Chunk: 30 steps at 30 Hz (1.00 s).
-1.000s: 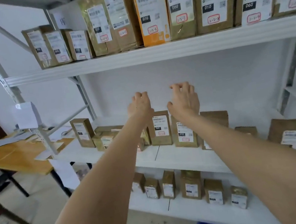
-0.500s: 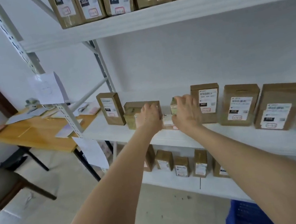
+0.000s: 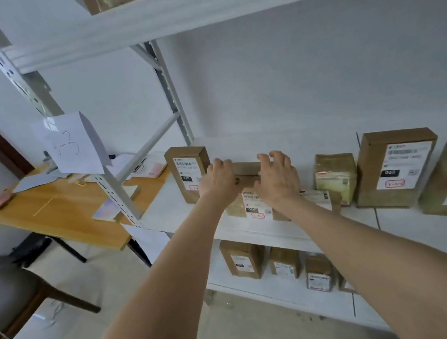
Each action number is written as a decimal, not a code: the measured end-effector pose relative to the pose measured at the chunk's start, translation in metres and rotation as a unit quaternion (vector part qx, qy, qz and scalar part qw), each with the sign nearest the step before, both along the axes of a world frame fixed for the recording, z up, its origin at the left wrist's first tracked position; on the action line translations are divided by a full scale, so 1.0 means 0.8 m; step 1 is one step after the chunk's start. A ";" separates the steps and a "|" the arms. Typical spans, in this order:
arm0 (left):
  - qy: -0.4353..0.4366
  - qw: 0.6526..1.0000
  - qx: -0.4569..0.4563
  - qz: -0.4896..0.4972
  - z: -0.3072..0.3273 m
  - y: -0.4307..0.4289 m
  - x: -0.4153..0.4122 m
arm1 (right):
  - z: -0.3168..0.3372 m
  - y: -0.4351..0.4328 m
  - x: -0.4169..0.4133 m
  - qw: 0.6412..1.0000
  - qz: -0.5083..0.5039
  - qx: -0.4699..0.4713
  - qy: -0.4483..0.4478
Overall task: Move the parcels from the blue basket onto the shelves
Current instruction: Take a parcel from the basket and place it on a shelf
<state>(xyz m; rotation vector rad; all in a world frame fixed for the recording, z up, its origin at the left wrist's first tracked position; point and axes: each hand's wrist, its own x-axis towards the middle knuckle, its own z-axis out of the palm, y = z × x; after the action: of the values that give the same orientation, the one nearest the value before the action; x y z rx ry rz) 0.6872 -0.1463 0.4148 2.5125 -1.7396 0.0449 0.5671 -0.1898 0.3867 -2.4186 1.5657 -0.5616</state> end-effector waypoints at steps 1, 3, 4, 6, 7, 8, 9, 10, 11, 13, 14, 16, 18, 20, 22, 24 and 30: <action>-0.004 1.000 0.005 0.000 0.001 -0.007 0.014 | -0.004 -0.007 0.010 1.000 -0.001 0.007 0.009; -0.021 1.000 0.011 -0.003 0.005 -0.021 0.044 | -0.012 -0.020 0.030 0.999 -0.004 0.019 0.026; -0.029 1.000 0.010 -0.007 0.007 -0.029 0.059 | -0.017 -0.025 0.040 0.999 -0.006 0.028 0.034; -0.046 0.999 0.004 -0.015 0.010 -0.047 0.089 | -0.026 -0.036 0.059 0.998 -0.007 0.047 0.051; -0.055 0.998 0.000 -0.019 0.010 -0.056 0.104 | -0.030 -0.042 0.068 0.996 -0.008 0.056 0.062; -0.061 0.998 -0.001 -0.022 0.010 -0.066 0.117 | -0.034 -0.048 0.076 0.995 -0.011 0.068 0.072; -0.068 0.997 0.004 -0.028 0.009 -0.076 0.130 | -0.038 -0.054 0.084 0.993 -0.017 0.079 0.081; -0.077 0.996 0.013 -0.036 0.008 -0.086 0.142 | -0.041 -0.061 0.092 0.992 -0.026 0.086 0.088; -0.088 0.995 0.024 -0.046 0.005 -0.095 0.154 | -0.044 -0.068 0.100 0.990 -0.039 0.092 0.096; -0.116 0.989 0.053 -0.073 -0.003 -0.110 0.175 | -0.050 -0.082 0.112 0.985 -0.069 0.113 0.108; -0.133 0.985 0.067 -0.088 -0.008 -0.115 0.183 | -0.054 -0.087 0.118 0.981 -0.082 0.129 0.115; -0.159 0.978 0.078 -0.112 -0.017 -0.122 0.196 | -0.060 -0.093 0.127 0.974 -0.094 0.154 0.138; -0.166 0.975 0.076 -0.127 -0.017 -0.128 0.206 | -0.066 -0.094 0.135 0.972 -0.096 0.156 0.151; -0.171 0.974 0.075 -0.128 -0.016 -0.132 0.216 | -0.068 -0.093 0.143 0.973 -0.094 0.148 0.149; -0.177 0.974 0.071 -0.125 -0.016 -0.134 0.224 | -0.068 -0.092 0.152 0.974 -0.093 0.144 0.147; -0.179 0.973 0.068 -0.126 -0.017 -0.137 0.228 | -0.067 -0.089 0.161 0.974 -0.092 0.146 0.146; -0.179 0.974 0.069 -0.124 -0.019 -0.143 0.233 | -0.068 -0.088 0.169 0.975 -0.080 0.152 0.140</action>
<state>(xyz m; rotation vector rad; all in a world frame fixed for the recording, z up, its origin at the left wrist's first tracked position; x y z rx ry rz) 0.8733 -0.2604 0.3995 2.4762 -2.2552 0.3970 0.7021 -0.2601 0.3323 -2.2227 1.8145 0.0048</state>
